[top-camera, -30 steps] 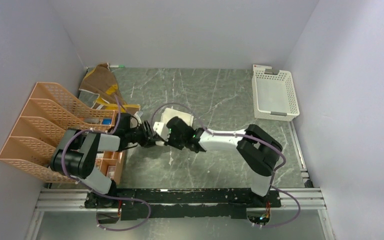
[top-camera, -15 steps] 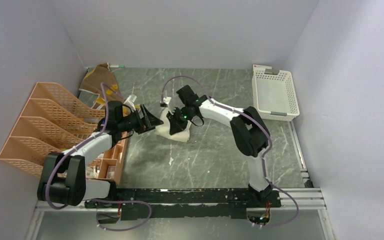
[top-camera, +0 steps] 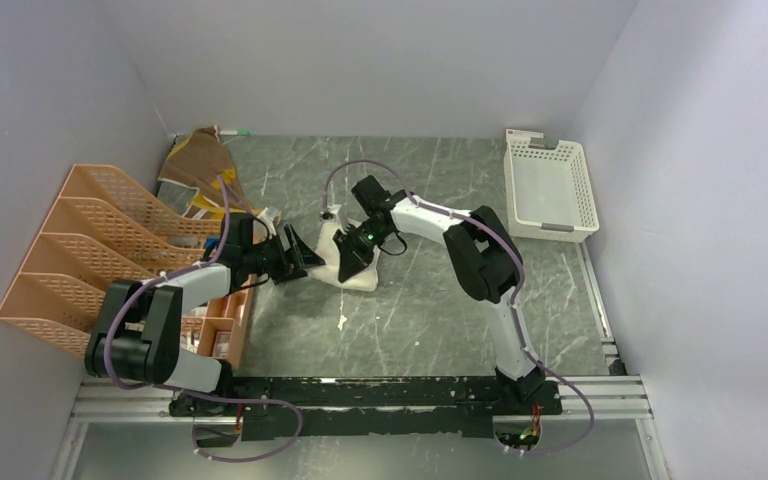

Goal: Roll the towels
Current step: Roll the towel at the center of the board.

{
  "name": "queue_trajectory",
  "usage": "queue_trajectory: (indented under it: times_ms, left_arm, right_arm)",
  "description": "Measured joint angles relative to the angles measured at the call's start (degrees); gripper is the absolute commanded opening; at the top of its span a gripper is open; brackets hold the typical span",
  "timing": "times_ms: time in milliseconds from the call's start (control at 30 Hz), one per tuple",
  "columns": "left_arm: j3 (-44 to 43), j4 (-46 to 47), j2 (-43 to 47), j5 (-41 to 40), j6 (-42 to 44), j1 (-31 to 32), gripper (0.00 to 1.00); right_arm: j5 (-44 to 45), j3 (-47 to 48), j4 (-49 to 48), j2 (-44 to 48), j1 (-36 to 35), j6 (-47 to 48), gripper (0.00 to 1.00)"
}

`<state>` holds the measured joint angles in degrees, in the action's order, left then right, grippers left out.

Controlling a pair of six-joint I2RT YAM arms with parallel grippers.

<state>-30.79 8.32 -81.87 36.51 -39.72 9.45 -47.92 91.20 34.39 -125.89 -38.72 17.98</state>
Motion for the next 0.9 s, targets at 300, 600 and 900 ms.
queue_trajectory:
  times_ms: [300,600,900]
  left_arm:
    - [0.20,0.35,-3.91,-0.52,1.64,0.48,0.84]
    - [-2.60,5.64,-10.97,0.61,0.61,1.22,0.55]
    - [-2.54,8.96,-14.16,1.64,-1.01,1.46,0.07]
  right_arm:
    - [-4.04,2.23,1.60,-2.62,1.53,-0.42,0.00]
    - [-4.20,2.78,2.60,-2.62,1.53,-0.09,0.00]
    - [-2.71,2.78,2.93,-2.25,1.31,-0.61,0.49]
